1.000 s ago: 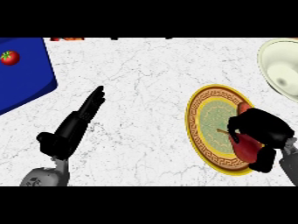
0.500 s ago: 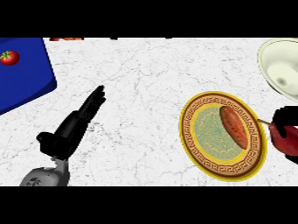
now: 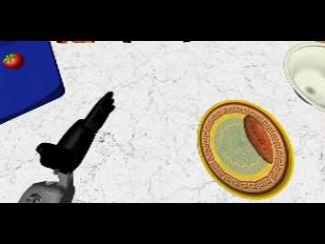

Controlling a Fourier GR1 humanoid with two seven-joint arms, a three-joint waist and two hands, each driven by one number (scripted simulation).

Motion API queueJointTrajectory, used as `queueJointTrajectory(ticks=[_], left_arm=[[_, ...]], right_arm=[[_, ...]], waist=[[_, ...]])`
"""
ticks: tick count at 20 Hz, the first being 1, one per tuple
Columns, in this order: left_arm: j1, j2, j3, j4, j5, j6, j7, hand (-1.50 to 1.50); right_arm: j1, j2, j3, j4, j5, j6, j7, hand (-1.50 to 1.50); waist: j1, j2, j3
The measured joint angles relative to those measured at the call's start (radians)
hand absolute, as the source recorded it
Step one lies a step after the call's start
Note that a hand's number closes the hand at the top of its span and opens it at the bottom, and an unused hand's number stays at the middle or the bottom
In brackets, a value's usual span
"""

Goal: Pick the pear from the plate and place it in the bowl

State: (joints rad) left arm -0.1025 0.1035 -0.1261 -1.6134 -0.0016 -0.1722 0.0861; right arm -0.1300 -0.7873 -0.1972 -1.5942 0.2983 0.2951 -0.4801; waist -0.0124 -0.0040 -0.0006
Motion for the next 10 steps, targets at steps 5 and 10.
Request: queueJointTrajectory(ticks=[5, 10], left_arm=[[0.018, -0.003, -0.011, -0.016, -0.006, -0.015, -0.005, 0.00], [-0.005, -0.021, -0.020, -0.010, -0.012, -0.013, 0.008, 0.00]], right_arm=[[-0.111, -0.008, -0.042, 0.133, 0.020, 0.006, 0.034, 1.50], [-0.237, -0.001, -0.033, 0.327, 0.147, -0.123, -0.020, 1.50]], waist=[[0.018, 0.004, 0.000], [0.031, 0.009, 0.001]])
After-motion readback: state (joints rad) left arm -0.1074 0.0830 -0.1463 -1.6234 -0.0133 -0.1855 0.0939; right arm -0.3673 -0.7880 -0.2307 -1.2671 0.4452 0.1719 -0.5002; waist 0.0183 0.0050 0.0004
